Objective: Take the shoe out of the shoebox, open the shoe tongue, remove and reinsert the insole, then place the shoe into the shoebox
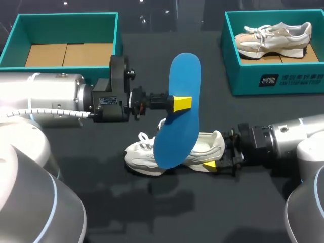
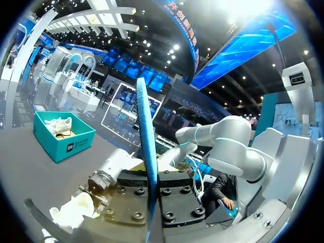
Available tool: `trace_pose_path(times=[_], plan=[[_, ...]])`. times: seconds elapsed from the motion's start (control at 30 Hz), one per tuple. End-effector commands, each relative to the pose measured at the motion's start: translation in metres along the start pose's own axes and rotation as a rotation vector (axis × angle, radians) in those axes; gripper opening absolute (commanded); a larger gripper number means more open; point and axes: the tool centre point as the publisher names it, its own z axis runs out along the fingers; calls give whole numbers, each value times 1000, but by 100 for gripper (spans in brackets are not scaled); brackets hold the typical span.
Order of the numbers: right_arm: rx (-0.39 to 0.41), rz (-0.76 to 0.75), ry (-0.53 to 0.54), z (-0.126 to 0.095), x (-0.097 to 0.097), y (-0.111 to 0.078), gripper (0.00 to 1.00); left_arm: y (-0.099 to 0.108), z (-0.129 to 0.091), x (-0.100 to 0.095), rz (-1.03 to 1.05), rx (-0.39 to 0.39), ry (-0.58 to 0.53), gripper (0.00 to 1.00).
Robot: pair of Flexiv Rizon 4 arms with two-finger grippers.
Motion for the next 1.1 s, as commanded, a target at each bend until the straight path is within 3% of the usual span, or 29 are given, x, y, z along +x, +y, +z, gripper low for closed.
trace_pose_path(times=[0.03,0.23,0.9,1.03,1.1], plan=[[36,3,1,-4,-2,2,100,1,-1,1,1,2,-1,0],[118,8,-1,-13,-4,5,100,1,-1,1,1,2,-1,0],[566,43,16,-28,3,30,100,1,-1,1,1,2,-1,0],[721,59,6,-31,4,39,100,1,-1,1,1,2,-1,0],[864,101,13,-31,4,45,100,1,-1,1,1,2,-1,0]])
